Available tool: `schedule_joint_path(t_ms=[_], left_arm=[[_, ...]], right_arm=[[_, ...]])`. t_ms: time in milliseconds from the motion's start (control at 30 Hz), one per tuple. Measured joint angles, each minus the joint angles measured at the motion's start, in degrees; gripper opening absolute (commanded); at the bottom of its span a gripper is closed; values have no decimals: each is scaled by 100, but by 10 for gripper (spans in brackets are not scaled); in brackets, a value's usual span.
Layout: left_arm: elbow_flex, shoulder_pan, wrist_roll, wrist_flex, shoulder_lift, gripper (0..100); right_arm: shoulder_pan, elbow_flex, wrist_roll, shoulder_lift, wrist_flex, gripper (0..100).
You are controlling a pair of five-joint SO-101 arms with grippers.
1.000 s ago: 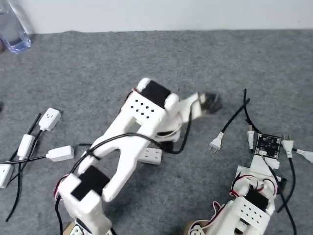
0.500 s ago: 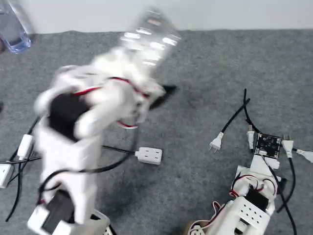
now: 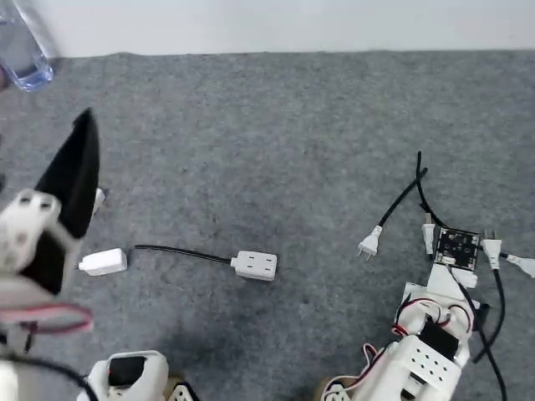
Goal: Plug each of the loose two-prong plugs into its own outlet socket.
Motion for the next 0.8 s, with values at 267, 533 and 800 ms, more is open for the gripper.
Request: schedule_joint_path(t_ms=[267,533,800], left_arm=[[1960,-114,18,0,-2145,261],[5618,-114,-229,-598,-3798,261],[8607,-114,-1767,-1073,-5723,261]], right_arm=[[0,0,0,0,0,343],[0,167,0,0,0,344],[492,167,0,0,0,343]])
